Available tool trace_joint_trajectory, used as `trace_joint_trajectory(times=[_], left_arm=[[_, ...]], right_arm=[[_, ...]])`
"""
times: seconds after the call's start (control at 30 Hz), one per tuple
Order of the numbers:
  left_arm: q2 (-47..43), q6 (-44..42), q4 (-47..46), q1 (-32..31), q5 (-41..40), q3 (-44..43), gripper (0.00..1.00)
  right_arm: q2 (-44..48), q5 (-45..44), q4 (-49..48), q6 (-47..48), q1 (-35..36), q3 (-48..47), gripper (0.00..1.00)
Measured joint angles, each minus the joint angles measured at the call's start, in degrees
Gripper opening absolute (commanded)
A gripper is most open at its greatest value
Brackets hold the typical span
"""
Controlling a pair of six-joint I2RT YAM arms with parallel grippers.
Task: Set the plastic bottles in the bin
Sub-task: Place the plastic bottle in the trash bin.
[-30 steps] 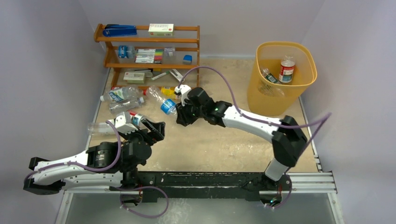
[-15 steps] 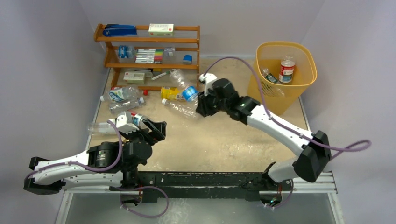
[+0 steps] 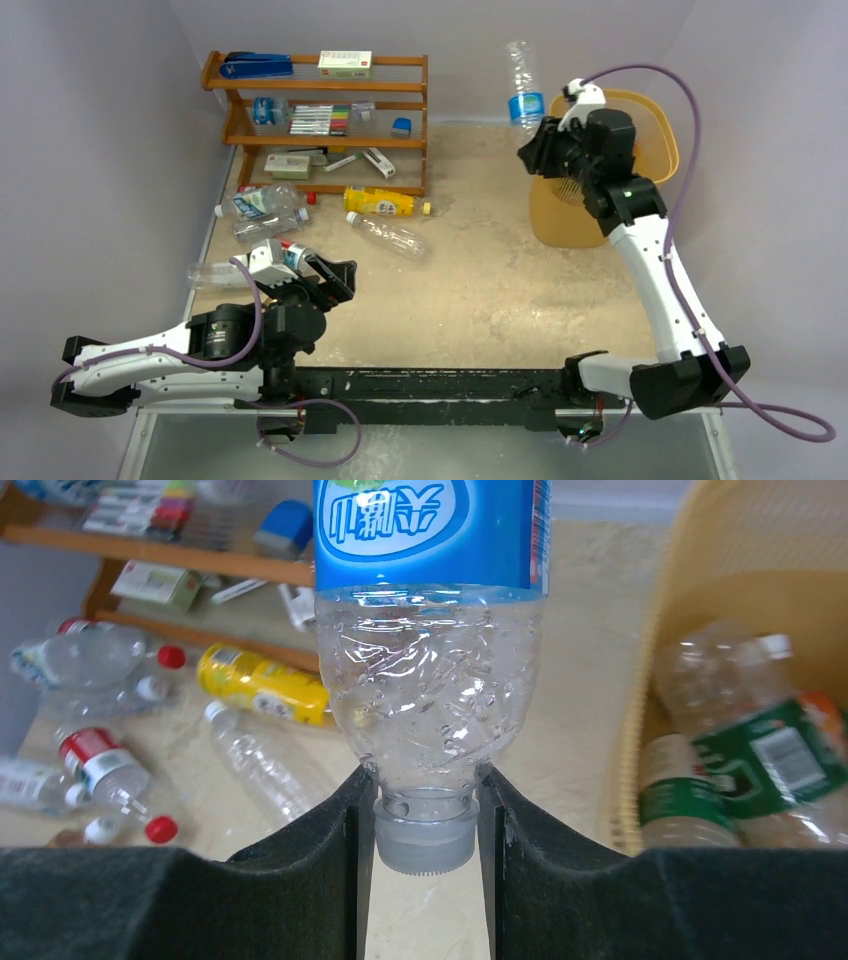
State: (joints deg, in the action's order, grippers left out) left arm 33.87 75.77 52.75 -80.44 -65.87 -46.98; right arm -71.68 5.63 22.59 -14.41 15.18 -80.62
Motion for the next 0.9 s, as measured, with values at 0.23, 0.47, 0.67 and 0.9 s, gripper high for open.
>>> trace_joint_trajectory(times=[0.23, 0.47, 0.67, 0.9], left_arm=[[0.0, -0.09, 0.0, 0.0, 0.04, 0.0, 0.94], [-0.04, -0.17, 0.02, 0.0, 0.07, 0.0, 0.94], [-0.04, -0.37, 0.0, 0.0, 0.07, 0.0, 0.94], [-0.04, -0.39, 0.02, 0.0, 0.07, 0.0, 0.94]], right_arm=[[-1.86, 4.35, 1.2, -0.37, -12.31, -1.2, 0.26], [-4.81, 8.63, 1.86, -1.03, -19.17, -4.31, 0.28], [-6.12, 10.62, 1.84, -1.55, -21.86, -6.23, 0.32], [-8.22, 11.78, 1.97, -1.68, -24.28, -6.91, 0.36]])
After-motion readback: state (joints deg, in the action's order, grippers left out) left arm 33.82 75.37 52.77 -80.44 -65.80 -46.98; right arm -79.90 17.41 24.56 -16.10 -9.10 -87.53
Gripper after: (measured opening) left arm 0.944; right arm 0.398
